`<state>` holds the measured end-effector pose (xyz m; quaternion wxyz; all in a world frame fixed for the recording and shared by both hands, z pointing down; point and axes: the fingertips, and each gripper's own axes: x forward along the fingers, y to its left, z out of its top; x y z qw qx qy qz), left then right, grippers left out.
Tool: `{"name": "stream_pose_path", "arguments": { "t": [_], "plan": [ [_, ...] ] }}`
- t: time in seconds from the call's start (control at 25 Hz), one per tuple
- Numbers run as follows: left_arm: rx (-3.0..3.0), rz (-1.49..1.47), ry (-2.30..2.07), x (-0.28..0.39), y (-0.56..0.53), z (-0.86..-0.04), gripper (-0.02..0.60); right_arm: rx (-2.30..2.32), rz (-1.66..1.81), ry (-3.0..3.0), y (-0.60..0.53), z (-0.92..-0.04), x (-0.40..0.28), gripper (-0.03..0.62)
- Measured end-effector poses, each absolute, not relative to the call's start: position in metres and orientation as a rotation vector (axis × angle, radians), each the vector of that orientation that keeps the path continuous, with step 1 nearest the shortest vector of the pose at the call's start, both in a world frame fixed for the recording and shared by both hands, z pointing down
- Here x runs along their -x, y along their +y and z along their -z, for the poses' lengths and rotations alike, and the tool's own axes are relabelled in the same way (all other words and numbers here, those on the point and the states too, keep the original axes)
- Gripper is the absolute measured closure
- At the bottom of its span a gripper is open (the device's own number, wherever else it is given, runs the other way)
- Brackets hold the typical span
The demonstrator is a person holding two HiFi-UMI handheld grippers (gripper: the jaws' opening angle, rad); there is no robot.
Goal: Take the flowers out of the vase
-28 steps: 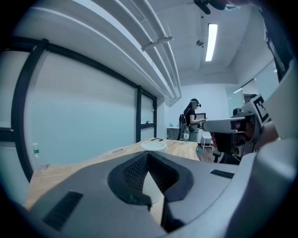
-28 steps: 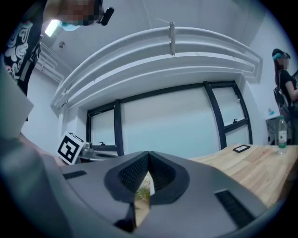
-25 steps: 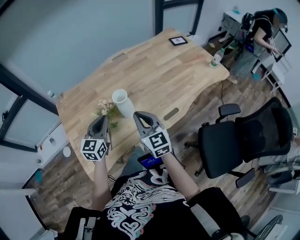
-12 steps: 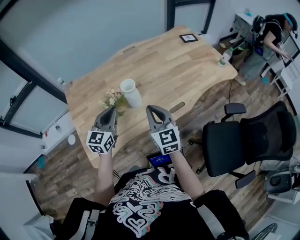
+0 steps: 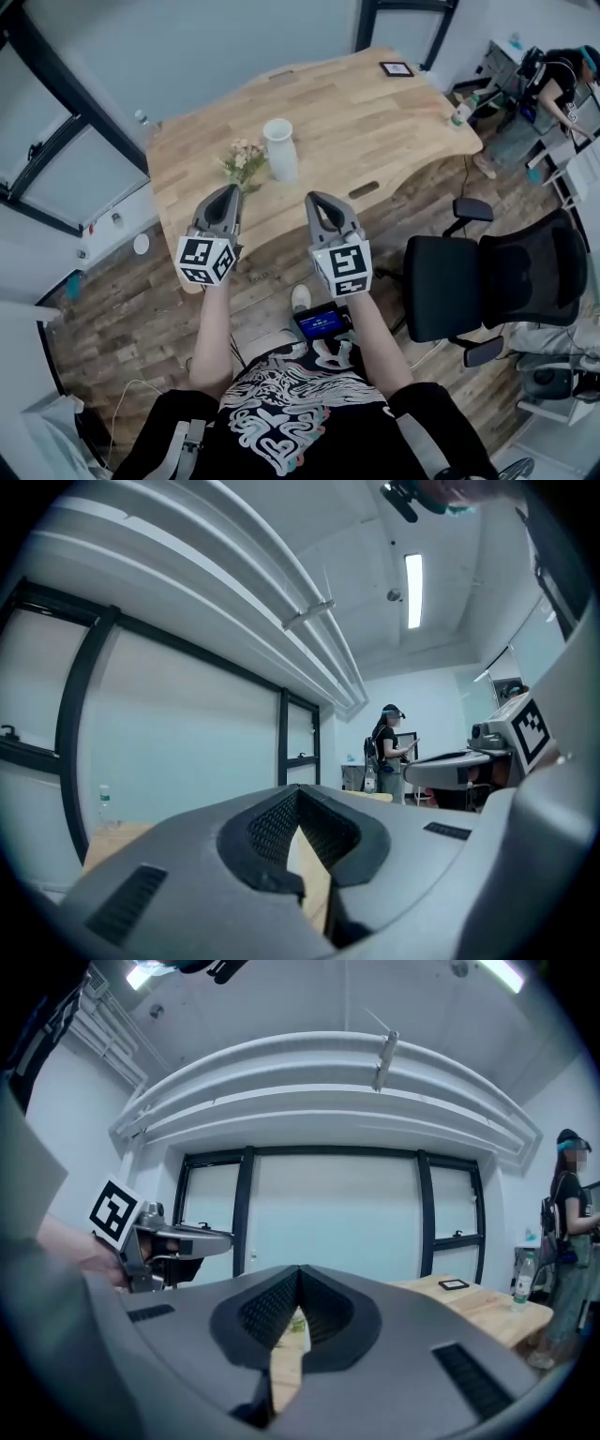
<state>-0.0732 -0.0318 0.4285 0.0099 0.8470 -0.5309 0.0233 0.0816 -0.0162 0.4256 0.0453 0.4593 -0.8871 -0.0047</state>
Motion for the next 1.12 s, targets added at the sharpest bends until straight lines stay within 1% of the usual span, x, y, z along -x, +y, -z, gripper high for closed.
{"name": "stream_pose_path", "arguments": {
  "t": [0.2, 0.44, 1.12],
  "plan": [
    [-2.612, -0.086, -1.695, 0.085, -0.008, -0.43, 0.578, -1.405, -0.004, -2.71, -0.001, -0.424, -0.067, 0.589],
    [-2.614, -0.077, -1.723, 0.101, -0.003, -0.424, 0.578, -1.381, 0.018, -2.726, 0.001, -0.42, -0.051, 0.588],
    [-2.649, -0.098, -1.701, 0.102, -0.003, -0.425, 0.578, -1.382, 0.084, -2.685, -0.001, -0.423, -0.048, 0.589]
  ]
}}
